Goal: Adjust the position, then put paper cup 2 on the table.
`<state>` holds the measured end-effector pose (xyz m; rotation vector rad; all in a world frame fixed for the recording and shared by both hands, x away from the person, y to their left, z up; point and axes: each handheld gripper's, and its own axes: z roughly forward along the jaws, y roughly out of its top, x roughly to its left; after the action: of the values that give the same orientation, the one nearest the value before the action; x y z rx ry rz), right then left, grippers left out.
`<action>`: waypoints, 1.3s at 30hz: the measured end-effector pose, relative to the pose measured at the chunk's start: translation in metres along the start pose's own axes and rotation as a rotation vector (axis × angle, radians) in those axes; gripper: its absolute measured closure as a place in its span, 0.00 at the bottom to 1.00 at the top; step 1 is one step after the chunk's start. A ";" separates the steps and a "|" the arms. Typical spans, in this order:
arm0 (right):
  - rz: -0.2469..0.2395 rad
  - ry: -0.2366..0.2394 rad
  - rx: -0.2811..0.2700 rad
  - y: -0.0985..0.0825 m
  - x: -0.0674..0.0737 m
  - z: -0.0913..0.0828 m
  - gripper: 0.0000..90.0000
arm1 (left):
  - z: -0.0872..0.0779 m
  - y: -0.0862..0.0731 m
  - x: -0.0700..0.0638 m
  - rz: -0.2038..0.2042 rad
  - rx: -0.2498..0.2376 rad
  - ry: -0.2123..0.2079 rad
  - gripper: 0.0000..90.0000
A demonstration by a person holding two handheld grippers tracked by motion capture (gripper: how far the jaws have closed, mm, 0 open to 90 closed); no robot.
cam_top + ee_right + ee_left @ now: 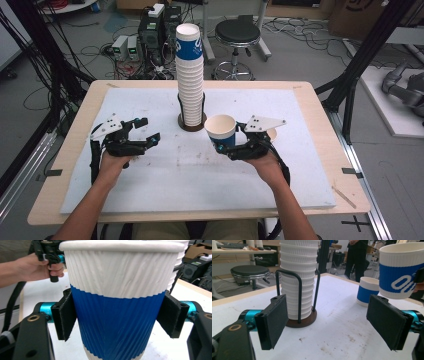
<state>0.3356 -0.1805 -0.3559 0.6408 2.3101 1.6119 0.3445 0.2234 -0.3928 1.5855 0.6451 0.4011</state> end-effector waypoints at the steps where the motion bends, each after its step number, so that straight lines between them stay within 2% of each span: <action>1: 0.001 -0.008 0.003 0.000 -0.001 0.001 0.28 | 0.000 0.000 0.000 -0.001 -0.002 -0.002 0.19; 6: 0.003 0.006 -0.023 0.000 -0.001 0.001 0.28 | 0.001 0.002 -0.001 0.012 0.000 -0.003 0.19; 13: 0.011 -0.033 -0.029 -0.001 0.000 0.004 0.28 | 0.003 0.001 0.000 0.004 0.000 -0.014 0.20; 18: 0.024 -0.077 -0.028 -0.005 -0.001 0.015 0.28 | 0.002 0.000 0.003 -0.011 -0.001 -0.012 0.20; 25: 0.065 -0.165 -0.014 -0.019 -0.002 0.044 0.28 | 0.004 0.000 0.004 -0.019 -0.001 -0.014 0.20; 32: 0.103 -0.279 0.012 -0.031 -0.009 0.068 0.28 | 0.007 -0.001 0.002 -0.018 0.008 -0.020 0.20; 36: 0.149 -0.303 0.028 -0.042 -0.015 0.073 0.28 | 0.008 -0.002 0.003 -0.021 0.012 -0.025 0.20; 39: 0.160 -0.319 0.054 -0.051 -0.017 0.077 0.27 | 0.009 -0.003 0.003 -0.026 0.018 -0.028 0.20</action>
<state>0.3734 -0.1405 -0.4315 1.0373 2.1179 1.3930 0.3517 0.2183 -0.3976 1.5952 0.6493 0.3542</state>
